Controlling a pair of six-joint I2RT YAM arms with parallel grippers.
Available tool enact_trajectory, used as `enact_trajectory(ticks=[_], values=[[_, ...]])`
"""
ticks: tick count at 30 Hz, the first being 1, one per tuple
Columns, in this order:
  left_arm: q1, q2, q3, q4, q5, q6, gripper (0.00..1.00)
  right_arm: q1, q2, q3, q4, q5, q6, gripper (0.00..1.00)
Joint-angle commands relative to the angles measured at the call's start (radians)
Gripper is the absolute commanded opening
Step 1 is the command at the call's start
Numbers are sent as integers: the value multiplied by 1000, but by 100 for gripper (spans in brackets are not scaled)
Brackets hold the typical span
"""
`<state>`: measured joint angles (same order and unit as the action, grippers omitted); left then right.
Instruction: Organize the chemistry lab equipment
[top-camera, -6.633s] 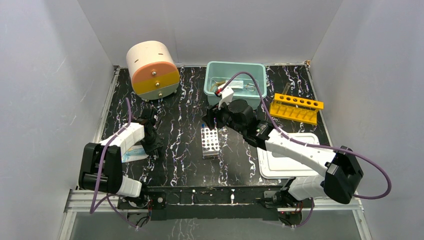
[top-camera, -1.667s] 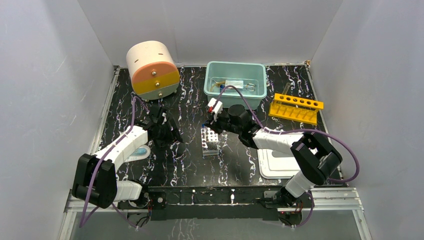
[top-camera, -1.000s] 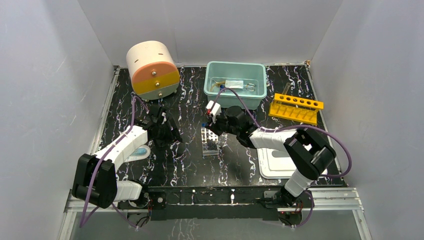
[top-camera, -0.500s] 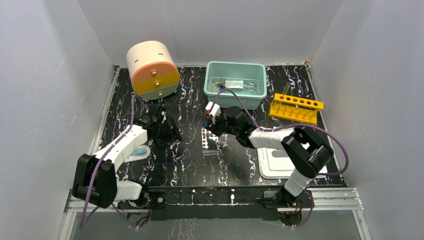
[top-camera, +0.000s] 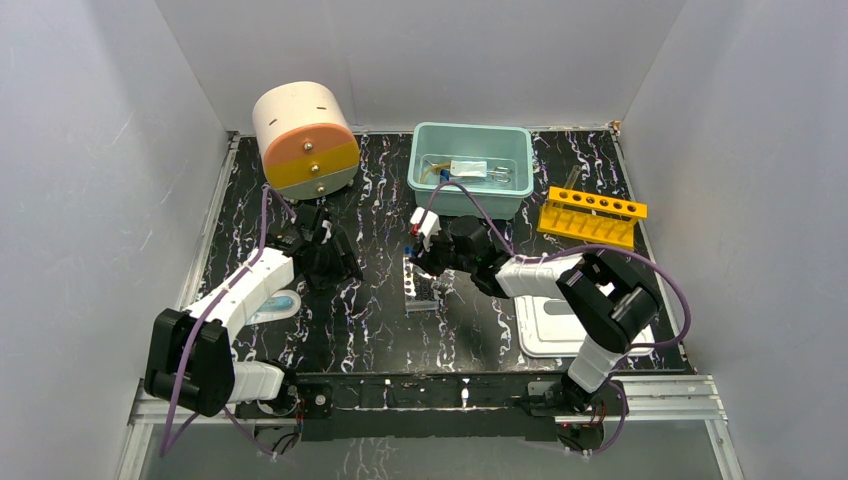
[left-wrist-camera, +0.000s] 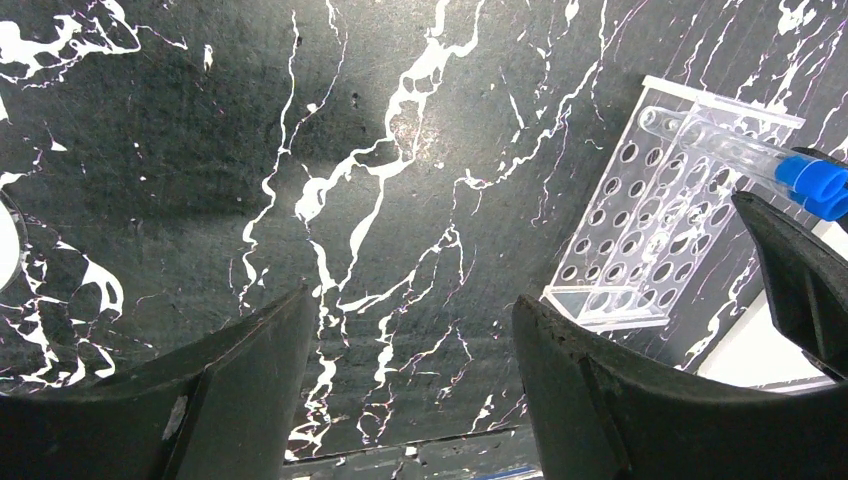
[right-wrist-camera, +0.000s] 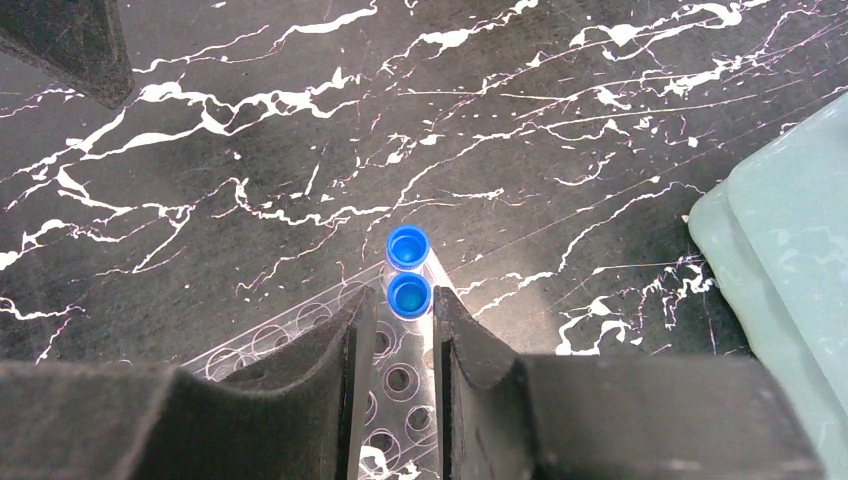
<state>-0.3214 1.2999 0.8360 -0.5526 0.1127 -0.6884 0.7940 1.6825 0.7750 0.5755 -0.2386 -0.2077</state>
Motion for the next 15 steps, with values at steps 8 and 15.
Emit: enact_trajectory(ticks=[8, 15], values=[[10, -19, 25, -17, -2, 6, 70, 2, -47, 16, 6, 33, 54, 40], [11, -23, 21, -15, -1, 3, 70, 2, -74, 15, -21, 98, 77, 43]])
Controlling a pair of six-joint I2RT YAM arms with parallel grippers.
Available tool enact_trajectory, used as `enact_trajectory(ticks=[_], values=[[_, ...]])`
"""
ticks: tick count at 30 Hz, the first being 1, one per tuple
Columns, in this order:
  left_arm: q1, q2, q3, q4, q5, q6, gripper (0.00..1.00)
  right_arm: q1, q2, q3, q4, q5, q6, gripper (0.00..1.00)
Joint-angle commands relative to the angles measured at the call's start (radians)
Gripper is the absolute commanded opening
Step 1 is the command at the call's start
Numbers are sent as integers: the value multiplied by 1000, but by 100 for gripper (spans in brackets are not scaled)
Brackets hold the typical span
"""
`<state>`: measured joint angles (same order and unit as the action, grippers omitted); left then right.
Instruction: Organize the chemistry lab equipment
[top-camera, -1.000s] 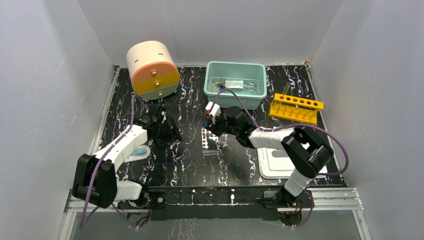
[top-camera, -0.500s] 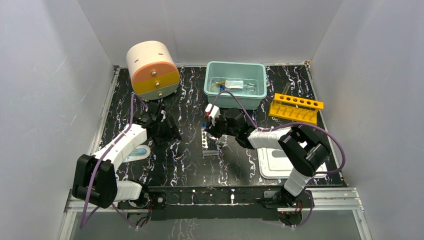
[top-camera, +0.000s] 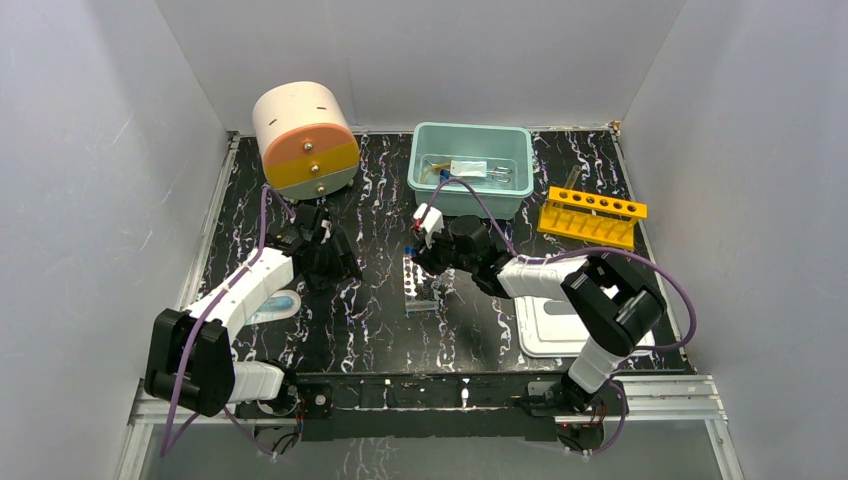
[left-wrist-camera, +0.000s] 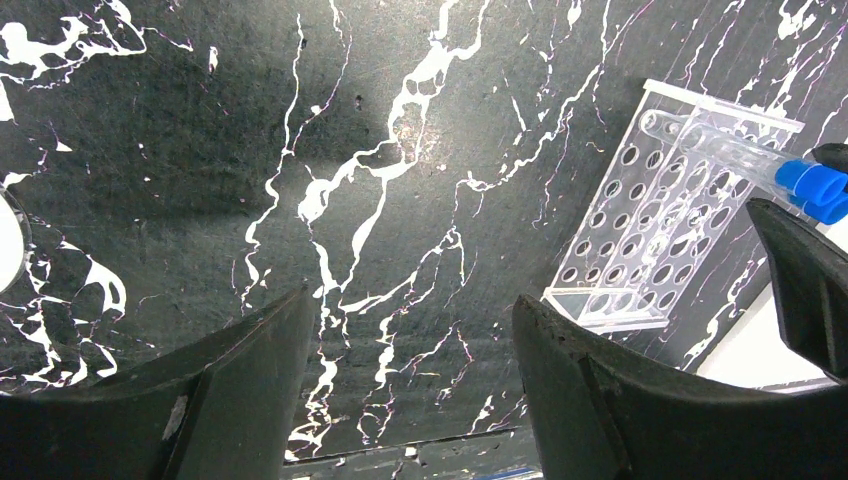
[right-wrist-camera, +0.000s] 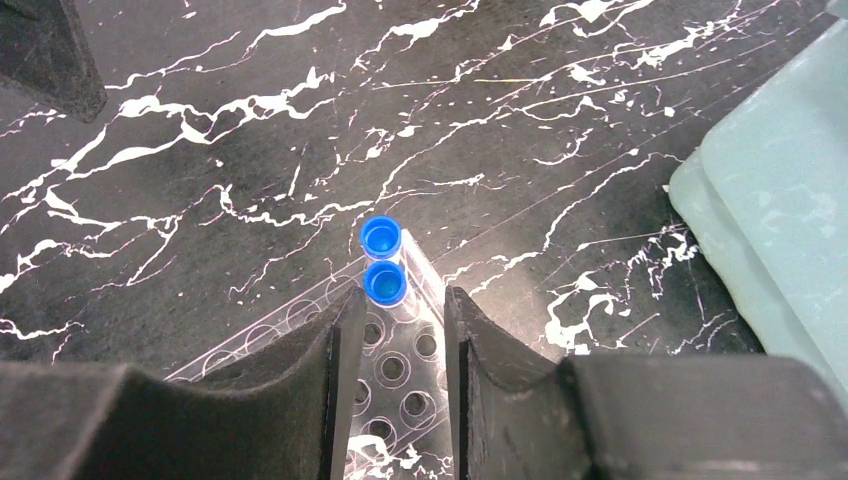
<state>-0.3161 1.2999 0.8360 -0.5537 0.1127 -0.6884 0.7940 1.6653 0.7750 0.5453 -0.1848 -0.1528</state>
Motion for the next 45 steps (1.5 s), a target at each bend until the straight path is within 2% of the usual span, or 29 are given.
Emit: enact_trajectory(ticks=[1, 11, 23, 31, 38, 43, 45], values=[[5, -23, 20, -14, -1, 3, 70, 2, -60, 15, 7, 46, 24, 44], [5, -29, 12, -12, 1, -3, 70, 2, -82, 23, -8, 61, 57, 49], [5, -35, 6, -7, 2, -10, 70, 1, -68, 62, -49, 150, 106, 47], [6, -42, 13, -5, 1, -9, 70, 2, -129, 56, -95, 64, 94, 49], [6, -54, 41, 15, -14, 10, 71, 2, -293, 88, -250, 69, 121, 55], [6, -80, 62, 41, -29, 14, 71, -3, -404, 141, -500, 336, 270, 61], [6, -97, 67, 54, -37, 14, 72, -4, -431, 192, -669, 422, 336, 62]])
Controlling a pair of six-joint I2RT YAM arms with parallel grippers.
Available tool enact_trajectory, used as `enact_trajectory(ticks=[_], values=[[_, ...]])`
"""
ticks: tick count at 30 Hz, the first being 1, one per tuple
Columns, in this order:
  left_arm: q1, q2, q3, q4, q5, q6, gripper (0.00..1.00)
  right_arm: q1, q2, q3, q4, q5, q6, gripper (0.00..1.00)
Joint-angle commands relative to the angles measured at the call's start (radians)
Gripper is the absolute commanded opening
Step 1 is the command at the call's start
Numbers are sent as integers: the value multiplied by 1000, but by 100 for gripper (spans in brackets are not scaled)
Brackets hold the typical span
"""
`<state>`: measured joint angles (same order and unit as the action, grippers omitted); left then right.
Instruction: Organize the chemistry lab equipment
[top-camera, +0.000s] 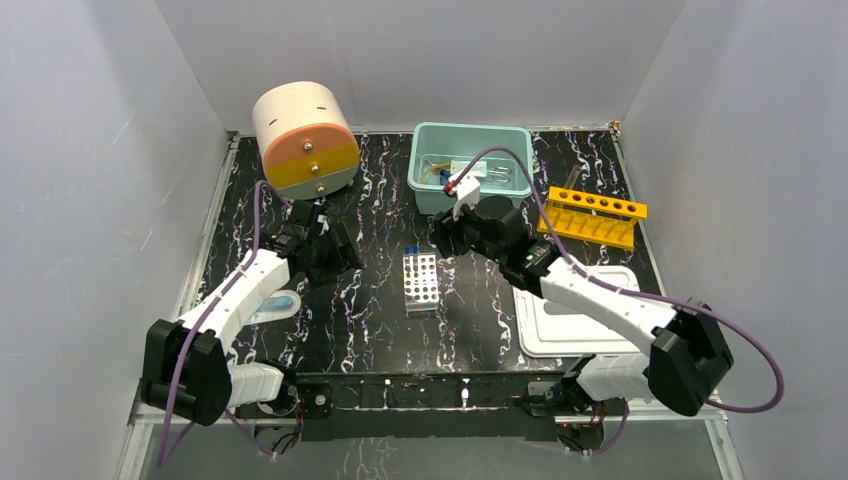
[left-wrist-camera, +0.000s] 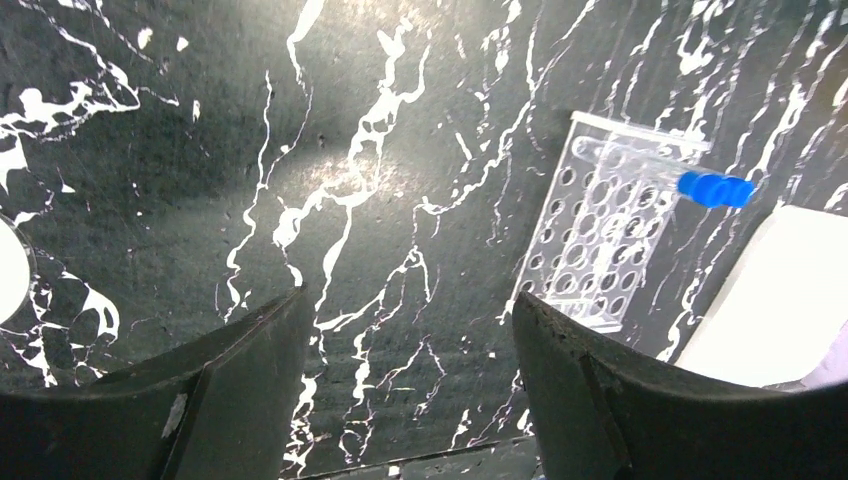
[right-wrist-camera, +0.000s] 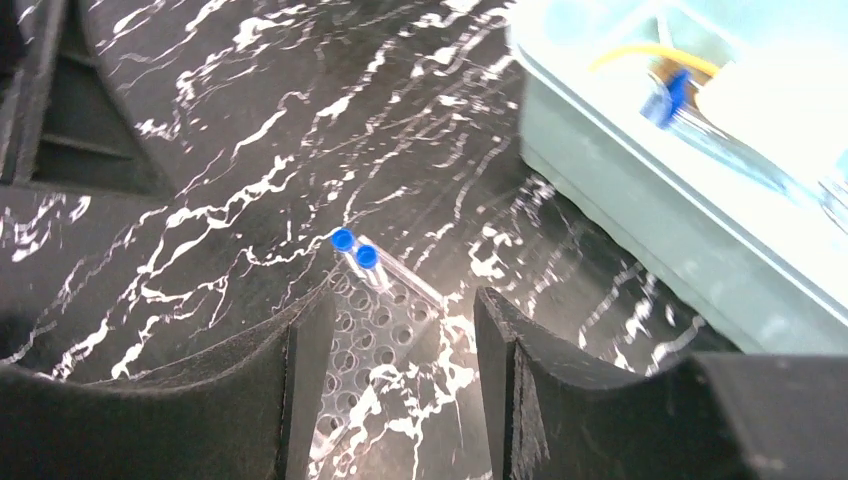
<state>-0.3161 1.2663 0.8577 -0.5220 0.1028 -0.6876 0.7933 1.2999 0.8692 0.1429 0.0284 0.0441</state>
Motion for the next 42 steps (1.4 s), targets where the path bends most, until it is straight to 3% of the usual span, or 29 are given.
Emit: enact_trajectory(ticks=[1, 6, 10, 21, 30, 42], values=[[6, -72, 48, 28, -30, 13, 72, -3, -73, 126, -357, 232, 179, 62], [5, -98, 46, 81, -30, 10, 74, -9, -71, 188, -756, 421, 416, 62], [5, -105, 44, 117, -20, 2, 76, -74, -68, 107, -846, 465, 532, 62], [6, -106, 48, 115, -1, -3, 84, -276, -31, -96, -585, 398, 441, 62], [6, -117, 86, 103, -16, -4, 97, -289, 79, -90, -484, 330, 393, 57], [6, -123, 144, 128, 24, -9, 97, -290, 164, -87, -501, 347, 458, 40]])
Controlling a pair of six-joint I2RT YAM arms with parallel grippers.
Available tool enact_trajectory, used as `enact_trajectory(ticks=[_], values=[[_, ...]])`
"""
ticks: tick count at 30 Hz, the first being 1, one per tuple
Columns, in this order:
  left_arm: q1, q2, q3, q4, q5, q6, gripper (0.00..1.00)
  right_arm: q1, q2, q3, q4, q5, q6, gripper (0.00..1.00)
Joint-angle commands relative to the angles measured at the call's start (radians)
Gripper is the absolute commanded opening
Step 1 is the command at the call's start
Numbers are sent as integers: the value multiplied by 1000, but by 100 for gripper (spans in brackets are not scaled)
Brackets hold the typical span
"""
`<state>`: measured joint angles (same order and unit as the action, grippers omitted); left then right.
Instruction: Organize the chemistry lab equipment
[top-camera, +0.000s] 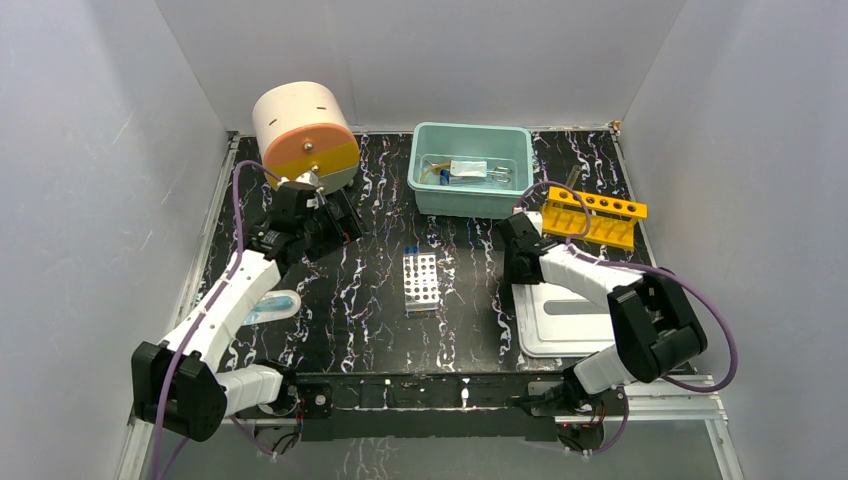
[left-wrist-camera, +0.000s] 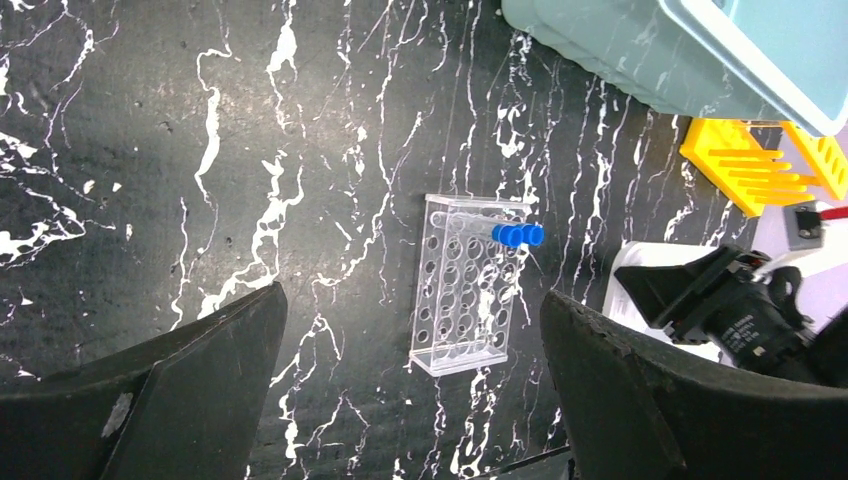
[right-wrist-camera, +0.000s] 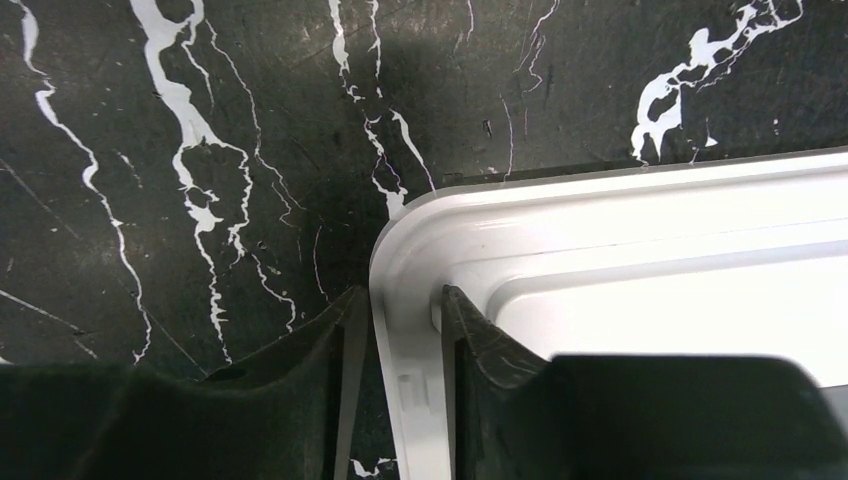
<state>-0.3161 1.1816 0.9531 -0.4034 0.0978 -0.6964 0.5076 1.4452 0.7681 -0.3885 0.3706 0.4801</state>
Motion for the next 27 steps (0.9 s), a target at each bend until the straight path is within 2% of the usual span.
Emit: enact_trajectory(ticks=[1, 10, 14, 19, 27], values=[[6, -39, 53, 14, 35, 0, 97, -5, 26, 18, 32, 0, 21, 38], [-3, -24, 87, 58, 141, -11, 97, -4, 12, 44, 12, 20, 39, 15], [-68, -46, 72, 138, 161, -37, 98, -6, -52, 109, -26, 9, 35, 14], [-214, -43, 53, 259, 154, -62, 98, -4, -135, 221, -66, -63, 41, 14], [-416, 23, 61, 372, 116, -37, 98, -8, -208, 340, -170, -150, 184, 14]])
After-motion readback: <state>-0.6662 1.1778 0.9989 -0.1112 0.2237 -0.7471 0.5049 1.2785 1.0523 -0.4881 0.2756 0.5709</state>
